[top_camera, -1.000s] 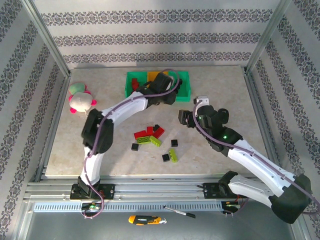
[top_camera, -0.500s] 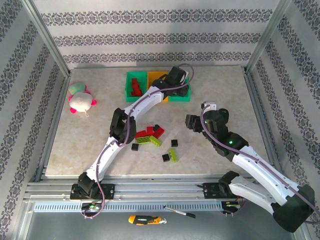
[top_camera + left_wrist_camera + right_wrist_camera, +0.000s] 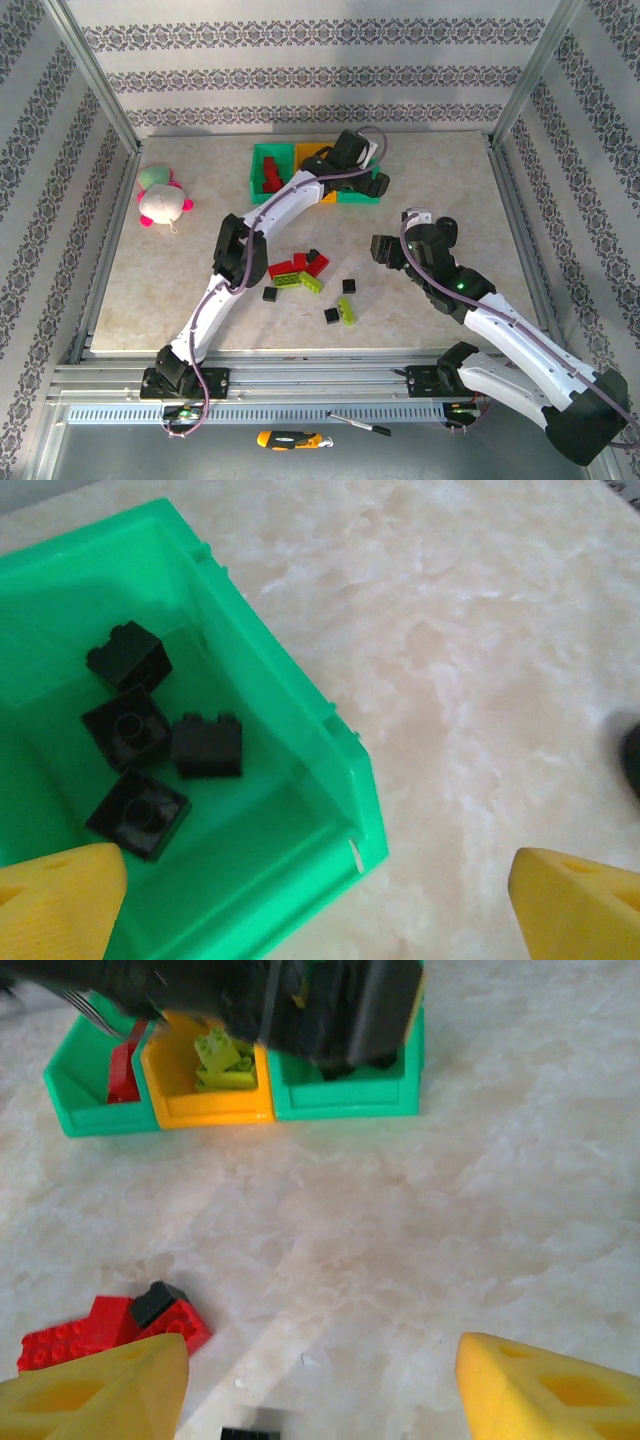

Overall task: Sort the legos into containers by color
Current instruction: Pick up the lego from the bottom-center of the table.

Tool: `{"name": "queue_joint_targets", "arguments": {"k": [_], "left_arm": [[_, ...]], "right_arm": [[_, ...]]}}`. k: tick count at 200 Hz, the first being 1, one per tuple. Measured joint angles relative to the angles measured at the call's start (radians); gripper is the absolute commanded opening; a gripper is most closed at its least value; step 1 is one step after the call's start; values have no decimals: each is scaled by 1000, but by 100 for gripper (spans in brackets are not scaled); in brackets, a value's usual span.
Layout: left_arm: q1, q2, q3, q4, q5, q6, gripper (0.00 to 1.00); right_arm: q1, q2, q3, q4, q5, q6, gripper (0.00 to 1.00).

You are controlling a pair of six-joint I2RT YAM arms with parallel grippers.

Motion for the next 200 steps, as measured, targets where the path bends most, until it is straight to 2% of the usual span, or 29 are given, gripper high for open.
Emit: {"name": "queue_joint_targets", "arguments": {"k": [18, 54, 86, 113, 158, 200], "left_arm": [[0, -153, -161, 32, 8, 1, 99], [0, -547, -627, 222, 11, 5, 99], [0, -848, -1009, 362, 5, 5, 99], [0, -1072, -1295, 392, 1, 6, 99], [-5, -1439, -1622, 357, 8, 52, 99], [-37, -1693, -1753, 246, 43, 103, 99]], "right_arm": [[10, 3, -12, -26, -22, 9, 72], [88, 57, -18, -70, -42, 39, 72], [151, 153, -24, -84, -49, 92, 72], [188, 258, -18, -87, -48, 138, 73], [225, 453, 61, -94, -45, 195, 73], [228, 608, 145, -90, -45, 219, 68]]}}
